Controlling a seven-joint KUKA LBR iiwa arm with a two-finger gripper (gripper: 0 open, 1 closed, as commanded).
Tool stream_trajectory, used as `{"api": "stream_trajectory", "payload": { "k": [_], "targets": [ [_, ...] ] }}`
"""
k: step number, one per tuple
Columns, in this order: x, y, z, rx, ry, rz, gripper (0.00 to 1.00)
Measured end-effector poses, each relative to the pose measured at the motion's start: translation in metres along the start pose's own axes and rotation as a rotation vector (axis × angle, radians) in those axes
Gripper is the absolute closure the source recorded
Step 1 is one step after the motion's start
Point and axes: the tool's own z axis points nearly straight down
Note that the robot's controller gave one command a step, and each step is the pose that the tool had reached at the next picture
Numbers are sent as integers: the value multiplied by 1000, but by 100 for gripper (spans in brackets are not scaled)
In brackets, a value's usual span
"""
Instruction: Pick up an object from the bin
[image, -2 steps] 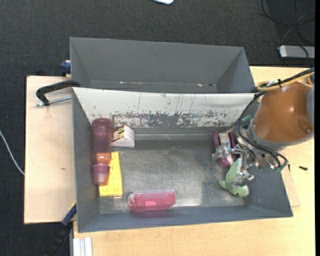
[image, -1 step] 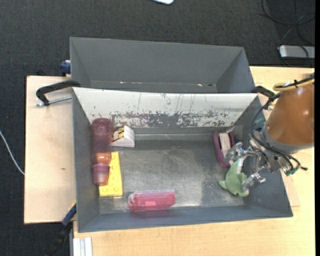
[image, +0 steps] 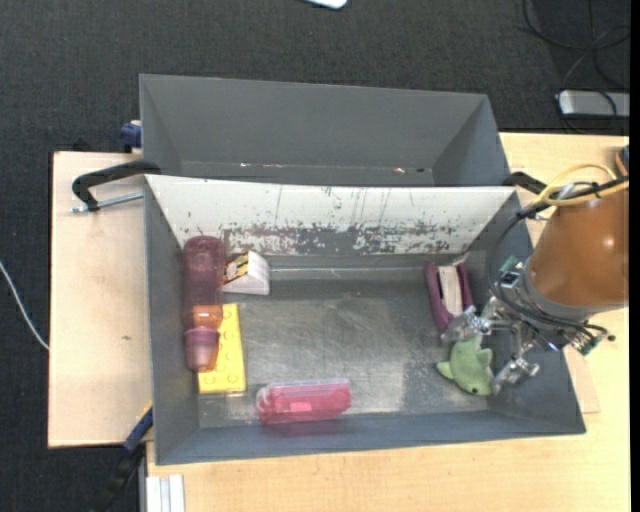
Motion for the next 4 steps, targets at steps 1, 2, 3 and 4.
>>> {"api": "stream_trajectory", "payload": {
  "k": [1, 2, 3, 4],
  "targets": [
    [-9, -1, 18, -2, 3, -399, 100],
    [-9, -1, 18, -2, 3, -399, 100],
    [-9, 0, 17, -2, 2, -398, 100],
    [-8, 1, 10, -4, 2, -398, 100]
  ]
}}
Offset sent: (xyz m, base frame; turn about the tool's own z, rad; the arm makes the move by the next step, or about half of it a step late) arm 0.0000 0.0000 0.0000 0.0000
